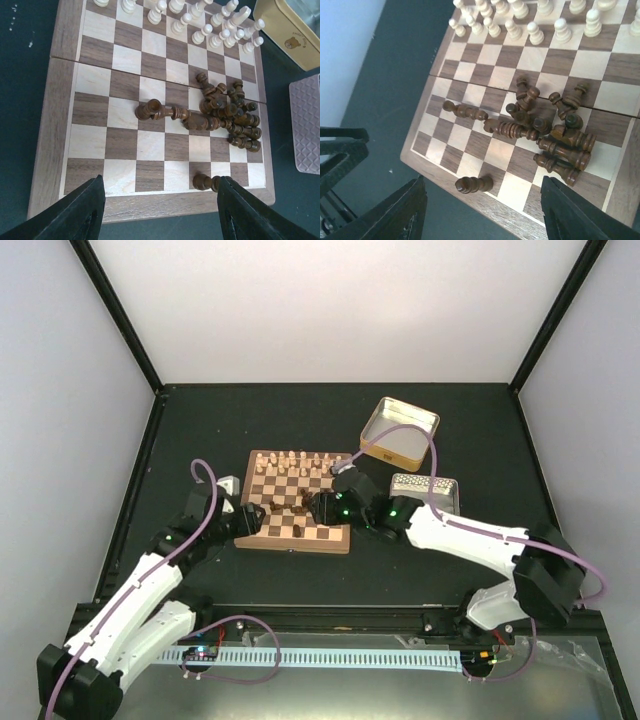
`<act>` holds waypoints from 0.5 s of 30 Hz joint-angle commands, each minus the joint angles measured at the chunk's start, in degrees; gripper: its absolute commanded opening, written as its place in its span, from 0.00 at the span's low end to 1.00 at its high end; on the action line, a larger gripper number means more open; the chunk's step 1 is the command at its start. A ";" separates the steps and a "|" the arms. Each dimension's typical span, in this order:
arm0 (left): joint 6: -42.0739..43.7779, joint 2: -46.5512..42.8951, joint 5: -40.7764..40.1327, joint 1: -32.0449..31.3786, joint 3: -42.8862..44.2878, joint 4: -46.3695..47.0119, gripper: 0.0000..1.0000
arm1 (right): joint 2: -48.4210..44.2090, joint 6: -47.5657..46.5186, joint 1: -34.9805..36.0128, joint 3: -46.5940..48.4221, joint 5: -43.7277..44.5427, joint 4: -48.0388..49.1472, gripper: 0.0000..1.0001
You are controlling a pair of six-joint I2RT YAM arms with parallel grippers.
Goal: Set up the chess pieces on the board
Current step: Place the chess piece on the chessboard.
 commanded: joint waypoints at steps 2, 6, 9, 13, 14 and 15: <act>0.91 1.12 1.47 0.45 1.28 1.01 0.63 | 7.64 -5.27 1.87 6.04 -3.58 -3.66 0.63; -0.18 0.93 -1.58 0.45 1.45 -0.42 0.63 | 14.74 -6.73 4.98 11.07 -3.99 -6.89 0.65; -0.68 0.09 -3.80 0.53 1.24 -1.23 0.63 | 19.26 -5.82 6.34 13.29 -4.48 -8.16 0.65; -0.70 -1.55 -5.54 0.58 0.57 -1.30 0.63 | 23.01 -4.45 6.77 14.64 -4.84 -9.06 0.63; -0.71 -1.99 -5.81 0.54 0.37 -1.14 0.63 | 23.85 -4.46 6.79 15.16 -4.72 -9.66 0.62; -0.77 -2.36 -6.08 0.53 0.25 -1.04 0.63 | 24.42 -4.59 6.77 15.61 -4.38 -9.97 0.60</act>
